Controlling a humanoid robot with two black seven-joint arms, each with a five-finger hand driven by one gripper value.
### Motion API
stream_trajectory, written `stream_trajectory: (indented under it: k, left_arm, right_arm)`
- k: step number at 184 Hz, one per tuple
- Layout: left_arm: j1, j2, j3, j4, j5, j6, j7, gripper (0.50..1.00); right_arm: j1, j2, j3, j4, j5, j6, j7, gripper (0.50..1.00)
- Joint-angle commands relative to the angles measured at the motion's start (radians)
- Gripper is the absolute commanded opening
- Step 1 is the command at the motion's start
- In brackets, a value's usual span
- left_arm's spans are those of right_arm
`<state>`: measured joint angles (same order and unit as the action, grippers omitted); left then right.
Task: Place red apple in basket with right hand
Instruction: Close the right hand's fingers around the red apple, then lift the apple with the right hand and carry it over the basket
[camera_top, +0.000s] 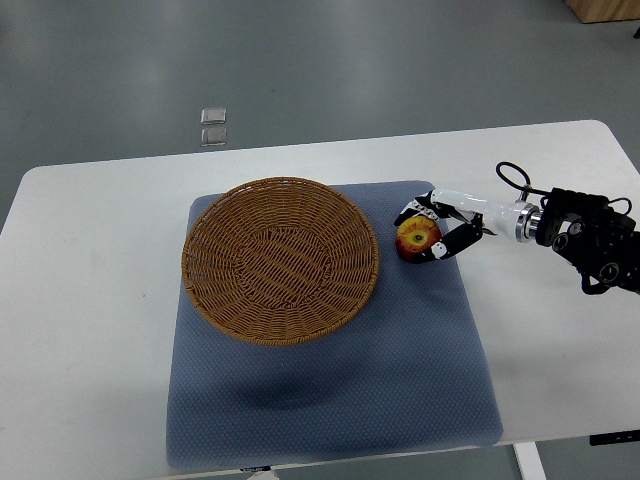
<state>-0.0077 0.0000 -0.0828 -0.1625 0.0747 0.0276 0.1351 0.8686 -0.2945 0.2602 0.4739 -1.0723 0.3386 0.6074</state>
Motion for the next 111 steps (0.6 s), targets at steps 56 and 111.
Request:
stream_trajectory:
  k: [56, 111]
  left_arm:
    - [0.0, 0.0, -0.002, 0.0, -0.001, 0.0, 0.0, 1.0]
    - [0.0, 0.0, -0.002, 0.0, 0.0, 0.0, 0.0, 1.0]
  right_arm:
    - [0.13, 0.034, 0.03, 0.002, 0.028, -0.021, 0.004, 0.537]
    - [0.227, 0.182, -0.004, 0.046, 0.009, -0.006, -0.009, 0.57]
